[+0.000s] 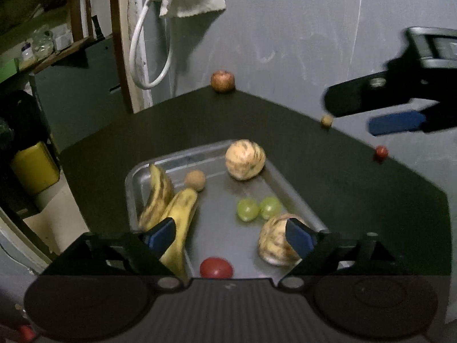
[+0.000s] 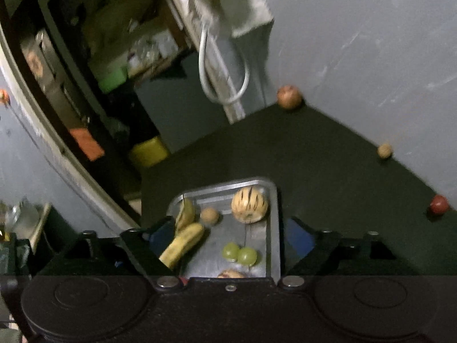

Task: Organize fruits
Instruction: 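Open the right tool releasing the melon in the tray while the left tool releases the tomato, then move the left tool toward the small brown fruit while the right tool moves toward the last tomato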

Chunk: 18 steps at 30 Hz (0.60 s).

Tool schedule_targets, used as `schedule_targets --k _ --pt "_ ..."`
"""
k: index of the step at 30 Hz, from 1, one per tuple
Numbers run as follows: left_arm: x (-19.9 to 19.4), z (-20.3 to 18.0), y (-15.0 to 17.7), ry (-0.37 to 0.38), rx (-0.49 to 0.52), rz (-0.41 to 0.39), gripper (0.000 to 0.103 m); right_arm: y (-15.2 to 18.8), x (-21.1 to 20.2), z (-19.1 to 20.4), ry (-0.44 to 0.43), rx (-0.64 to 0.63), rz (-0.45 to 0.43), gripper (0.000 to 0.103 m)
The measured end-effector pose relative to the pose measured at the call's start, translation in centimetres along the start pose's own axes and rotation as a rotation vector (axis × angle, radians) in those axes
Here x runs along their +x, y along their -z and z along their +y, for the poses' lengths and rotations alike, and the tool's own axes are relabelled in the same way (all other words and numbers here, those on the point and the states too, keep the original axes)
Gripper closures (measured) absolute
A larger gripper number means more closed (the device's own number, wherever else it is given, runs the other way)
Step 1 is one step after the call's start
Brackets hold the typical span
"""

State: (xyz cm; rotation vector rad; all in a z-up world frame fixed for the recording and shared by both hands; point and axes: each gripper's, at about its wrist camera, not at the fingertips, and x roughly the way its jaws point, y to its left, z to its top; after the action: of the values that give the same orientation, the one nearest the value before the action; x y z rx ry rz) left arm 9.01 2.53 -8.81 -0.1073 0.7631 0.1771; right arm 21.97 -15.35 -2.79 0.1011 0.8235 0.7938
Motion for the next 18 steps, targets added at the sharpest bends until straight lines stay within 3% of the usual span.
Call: schedule_targets --k 7,18 --pt "-1.6 -1.5 -2.9 0.059 -0.007 -0.053 0.001 -0.3 -4.8 -1.2 0.020 0.030 -0.110 0.001" --pt "-2.2 -4.7 -6.9 0.125 0.084 -0.107 0.001 0.0 -10.1 -3.9 0.096 0.113 -0.244 0.001"
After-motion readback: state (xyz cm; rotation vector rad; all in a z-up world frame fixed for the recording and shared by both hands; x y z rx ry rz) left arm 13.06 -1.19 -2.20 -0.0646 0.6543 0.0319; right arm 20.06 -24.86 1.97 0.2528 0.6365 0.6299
